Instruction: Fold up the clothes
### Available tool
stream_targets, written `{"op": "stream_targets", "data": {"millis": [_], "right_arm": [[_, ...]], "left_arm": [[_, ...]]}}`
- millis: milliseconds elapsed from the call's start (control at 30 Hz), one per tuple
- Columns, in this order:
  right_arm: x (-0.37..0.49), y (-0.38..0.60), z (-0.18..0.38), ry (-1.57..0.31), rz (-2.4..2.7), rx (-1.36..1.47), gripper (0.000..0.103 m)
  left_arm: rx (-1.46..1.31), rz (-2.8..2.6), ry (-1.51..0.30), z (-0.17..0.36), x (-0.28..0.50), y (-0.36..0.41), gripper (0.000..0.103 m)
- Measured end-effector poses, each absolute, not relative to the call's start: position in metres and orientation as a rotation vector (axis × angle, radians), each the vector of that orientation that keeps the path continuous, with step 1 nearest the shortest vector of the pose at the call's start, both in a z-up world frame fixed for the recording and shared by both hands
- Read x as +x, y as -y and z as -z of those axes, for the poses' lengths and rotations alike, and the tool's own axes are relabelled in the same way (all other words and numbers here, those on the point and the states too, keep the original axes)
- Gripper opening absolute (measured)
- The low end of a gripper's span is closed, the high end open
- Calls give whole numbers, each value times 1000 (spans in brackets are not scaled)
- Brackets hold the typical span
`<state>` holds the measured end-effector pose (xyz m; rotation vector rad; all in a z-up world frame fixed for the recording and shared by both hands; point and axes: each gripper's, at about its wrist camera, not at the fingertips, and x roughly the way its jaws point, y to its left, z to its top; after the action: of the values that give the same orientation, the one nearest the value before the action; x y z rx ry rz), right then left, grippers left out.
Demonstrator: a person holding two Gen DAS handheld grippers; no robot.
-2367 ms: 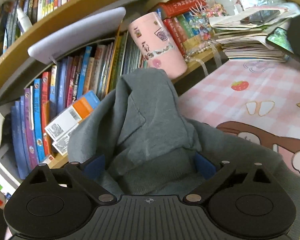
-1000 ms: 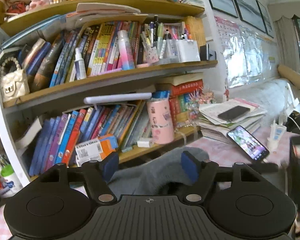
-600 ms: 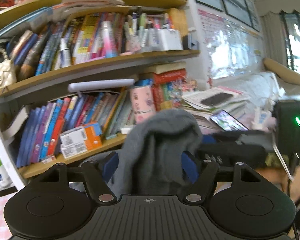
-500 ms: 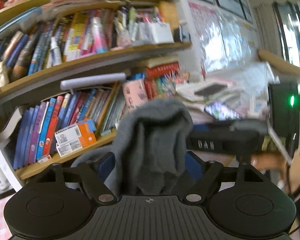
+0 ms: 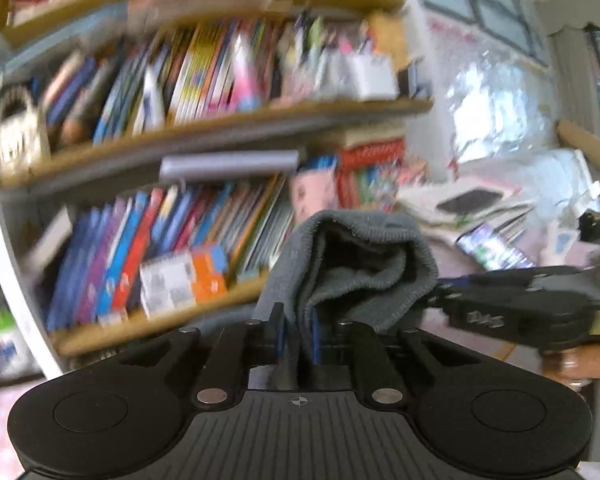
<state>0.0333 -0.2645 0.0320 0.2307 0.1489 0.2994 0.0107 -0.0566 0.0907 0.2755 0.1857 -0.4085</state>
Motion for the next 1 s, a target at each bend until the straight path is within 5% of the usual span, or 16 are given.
{"op": "stream_targets", "data": {"millis": [500, 800, 1000], "right_arm": [[-32, 288, -196, 401, -309, 328, 8], [-24, 234, -201, 461, -209, 166, 4], [11, 165, -174, 238, -424, 11, 4]], "left_arm": [[83, 613, 357, -206, -111, 24, 4], [36, 589, 145, -161, -115, -24, 1], [-130, 366, 77, -137, -110, -101, 0]]}}
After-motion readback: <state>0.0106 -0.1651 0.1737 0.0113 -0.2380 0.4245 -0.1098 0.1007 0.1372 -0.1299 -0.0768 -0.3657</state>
